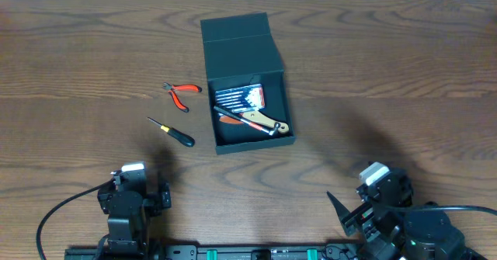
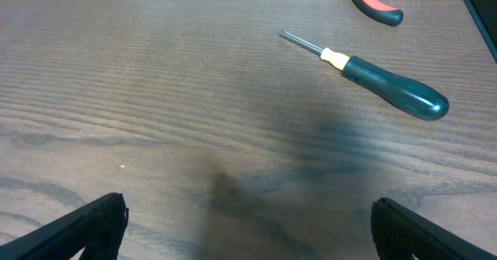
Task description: Pack container
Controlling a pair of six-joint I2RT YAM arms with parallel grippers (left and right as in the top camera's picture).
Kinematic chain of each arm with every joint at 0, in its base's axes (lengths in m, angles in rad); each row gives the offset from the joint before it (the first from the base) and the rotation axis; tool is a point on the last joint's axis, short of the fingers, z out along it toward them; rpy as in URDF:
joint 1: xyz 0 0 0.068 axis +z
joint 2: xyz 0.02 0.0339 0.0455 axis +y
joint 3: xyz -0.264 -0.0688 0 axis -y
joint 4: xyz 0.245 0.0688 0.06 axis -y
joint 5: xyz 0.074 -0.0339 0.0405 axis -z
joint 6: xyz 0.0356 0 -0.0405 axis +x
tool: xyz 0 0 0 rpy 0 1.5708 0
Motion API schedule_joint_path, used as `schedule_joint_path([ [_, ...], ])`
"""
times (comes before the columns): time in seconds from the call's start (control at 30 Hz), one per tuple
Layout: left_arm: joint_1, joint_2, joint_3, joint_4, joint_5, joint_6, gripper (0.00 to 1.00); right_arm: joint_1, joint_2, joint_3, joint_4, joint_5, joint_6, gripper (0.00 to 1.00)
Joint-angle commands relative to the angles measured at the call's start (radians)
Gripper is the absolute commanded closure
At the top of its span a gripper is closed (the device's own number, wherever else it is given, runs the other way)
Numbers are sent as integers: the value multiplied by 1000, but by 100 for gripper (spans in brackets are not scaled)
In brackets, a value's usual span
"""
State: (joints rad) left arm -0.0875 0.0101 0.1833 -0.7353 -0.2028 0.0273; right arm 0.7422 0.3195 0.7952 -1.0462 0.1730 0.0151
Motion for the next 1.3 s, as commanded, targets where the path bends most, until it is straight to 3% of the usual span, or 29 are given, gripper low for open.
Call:
schedule_joint_path([
  [0.0, 4, -7, -14, -3, -11, 10, 1, -6, -4, -6, -24, 6, 14, 1],
  [0.63, 4, 65, 71, 60, 9, 2, 2, -6, -4, -7, -100, 6, 14, 1],
  [0.9, 4, 339, 396, 97, 19, -115, 1, -6, -4, -6, -100, 6, 14, 1],
  [1.1, 3, 599, 651, 97, 24, -119, 2, -6, -4, -6, -100, 6, 14, 1],
  [1.27, 3, 795, 790, 98, 116, -119, 1, -6, -4, -7, -100, 6, 14, 1],
])
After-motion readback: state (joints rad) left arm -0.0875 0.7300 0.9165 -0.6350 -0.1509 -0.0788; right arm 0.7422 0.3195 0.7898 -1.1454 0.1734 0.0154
